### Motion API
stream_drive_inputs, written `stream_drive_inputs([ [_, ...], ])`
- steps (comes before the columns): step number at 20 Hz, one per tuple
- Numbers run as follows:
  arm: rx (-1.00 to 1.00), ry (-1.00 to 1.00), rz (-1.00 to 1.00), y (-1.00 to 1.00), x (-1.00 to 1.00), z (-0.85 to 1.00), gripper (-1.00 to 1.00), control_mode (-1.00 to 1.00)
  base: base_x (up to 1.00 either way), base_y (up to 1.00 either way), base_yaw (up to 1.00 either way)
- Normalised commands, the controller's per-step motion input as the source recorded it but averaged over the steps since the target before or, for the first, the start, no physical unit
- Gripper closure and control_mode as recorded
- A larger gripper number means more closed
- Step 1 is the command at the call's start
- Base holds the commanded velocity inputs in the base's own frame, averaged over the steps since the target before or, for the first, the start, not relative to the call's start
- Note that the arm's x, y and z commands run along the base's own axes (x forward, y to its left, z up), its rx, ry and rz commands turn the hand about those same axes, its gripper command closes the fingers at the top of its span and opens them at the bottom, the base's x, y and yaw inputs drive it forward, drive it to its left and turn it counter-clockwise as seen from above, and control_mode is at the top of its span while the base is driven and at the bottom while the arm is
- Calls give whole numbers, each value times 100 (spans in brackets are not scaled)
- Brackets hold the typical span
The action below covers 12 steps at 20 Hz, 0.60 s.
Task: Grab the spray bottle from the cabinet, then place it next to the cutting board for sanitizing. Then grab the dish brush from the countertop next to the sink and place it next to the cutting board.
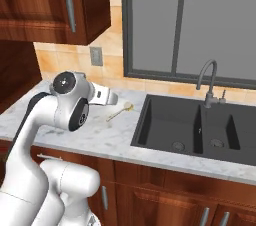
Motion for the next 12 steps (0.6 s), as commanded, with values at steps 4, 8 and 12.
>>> stream_drive_inputs([
  [4, 0, 50, 0, 0, 61, -48, -100, -100, 0, 0, 0],
  [8, 0, 40, 0, 0, 56, -52, -100, -100, 0, 0, 0],
  [12, 2, 25, 0, -4, 48, -37, -100, -100, 0, 0, 0],
])
